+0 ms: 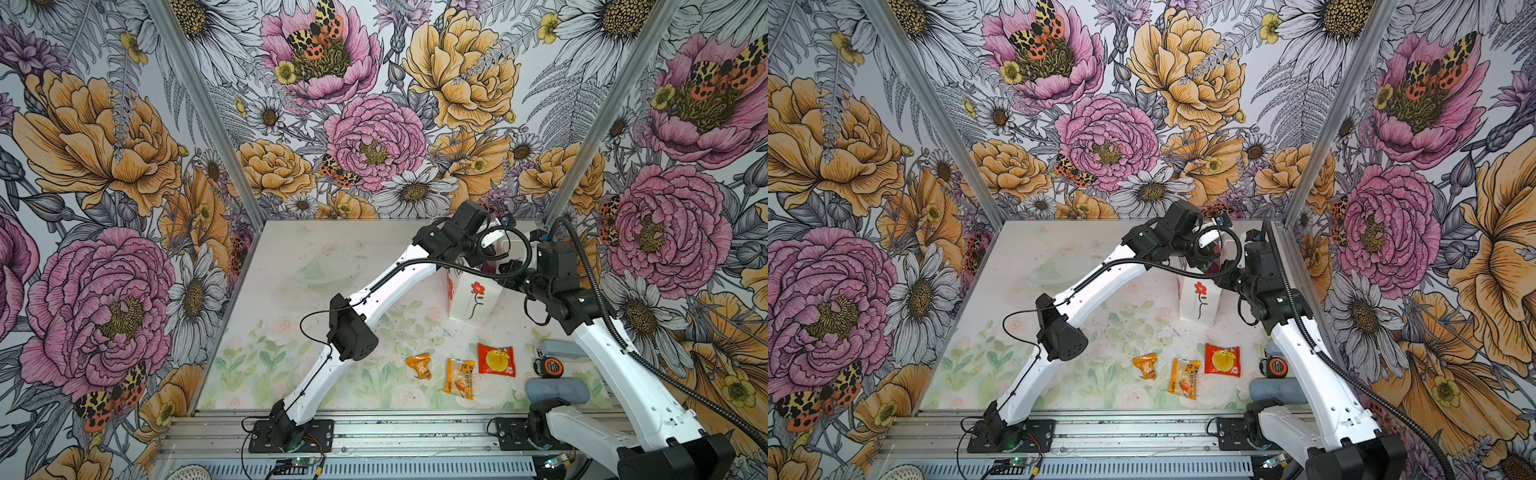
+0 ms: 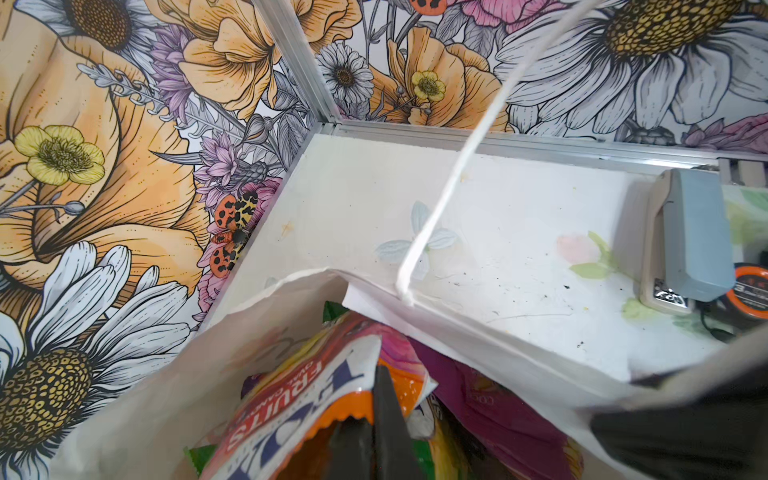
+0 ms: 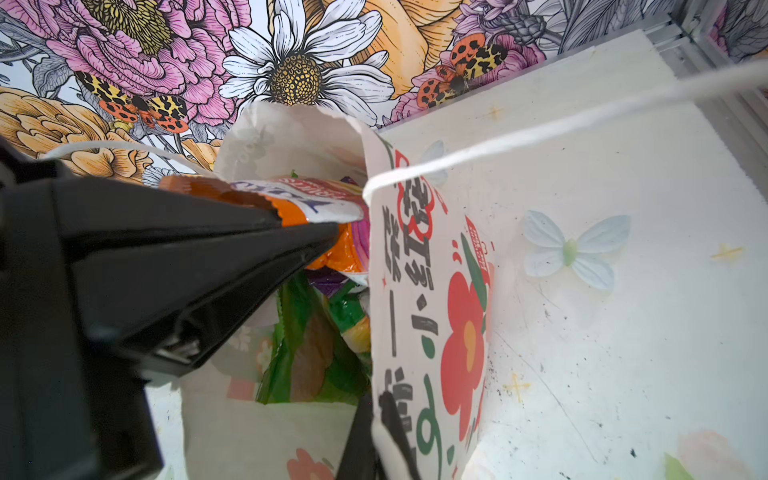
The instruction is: Place the snacks into the paper bag
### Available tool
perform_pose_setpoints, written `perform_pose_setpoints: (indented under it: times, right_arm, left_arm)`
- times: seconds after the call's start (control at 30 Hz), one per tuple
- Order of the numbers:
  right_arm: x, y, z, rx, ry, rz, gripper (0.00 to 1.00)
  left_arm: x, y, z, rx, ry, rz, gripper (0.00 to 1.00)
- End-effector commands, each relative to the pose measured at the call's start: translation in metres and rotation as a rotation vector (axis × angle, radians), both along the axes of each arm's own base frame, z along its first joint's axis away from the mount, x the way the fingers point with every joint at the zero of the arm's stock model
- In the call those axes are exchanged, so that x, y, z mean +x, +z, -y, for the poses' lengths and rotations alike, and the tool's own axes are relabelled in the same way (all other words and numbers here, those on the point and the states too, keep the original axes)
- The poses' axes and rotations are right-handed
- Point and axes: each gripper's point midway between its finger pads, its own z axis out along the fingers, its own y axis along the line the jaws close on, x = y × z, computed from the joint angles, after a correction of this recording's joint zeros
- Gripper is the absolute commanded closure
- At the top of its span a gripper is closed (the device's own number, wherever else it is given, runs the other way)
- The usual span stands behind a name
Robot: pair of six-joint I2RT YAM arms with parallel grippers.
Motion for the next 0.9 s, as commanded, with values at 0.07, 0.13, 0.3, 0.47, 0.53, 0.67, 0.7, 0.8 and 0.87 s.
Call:
perform_pose_setpoints:
  times: [0.07,0.13,0.3,0.47,0.53,0.67,0.7,0.8,0.87]
  right_arm:
    - [-0.001,0.022,-0.001,0.010,0.008,0.059,1.00]
    - [-0.001,0.022,-0.001,0.009,0.010,0.060,1.00]
    - [-0.001,0.022,-0.001,0.008,0.010,0.061,1.00]
    - [0.000,0.024,-0.001,0.004,0.008,0.064,1.00]
    - [0.001,0.024,-0.001,0.006,0.010,0.064,1.00]
    - [0.003,0.026,-0.003,0.012,0.017,0.065,1.00]
    - [0.003,0.027,-0.004,0.012,0.018,0.065,1.00]
    - [0.005,0.030,-0.008,0.014,0.035,0.069,1.00]
    - [0.005,0.031,-0.015,0.012,0.058,0.070,1.00]
  left_arm:
    - [0.006,0.022,-0.007,-0.060,0.069,0.001,0.71]
    - [0.004,0.034,-0.010,-0.091,0.097,-0.008,0.57]
    - [-0.004,0.064,-0.023,-0.176,0.176,-0.054,0.42]
    - [-0.013,0.086,-0.045,-0.254,0.325,-0.116,0.36]
    - [-0.017,0.093,-0.059,-0.301,0.419,-0.156,0.32]
    - [-0.013,0.090,-0.099,-0.393,0.675,-0.272,0.28]
    - [-0.011,0.085,-0.110,-0.398,0.730,-0.298,0.27]
    - [-0.002,0.064,-0.128,-0.369,0.807,-0.375,0.23]
    - [0.003,0.051,-0.131,-0.349,0.823,-0.424,0.23]
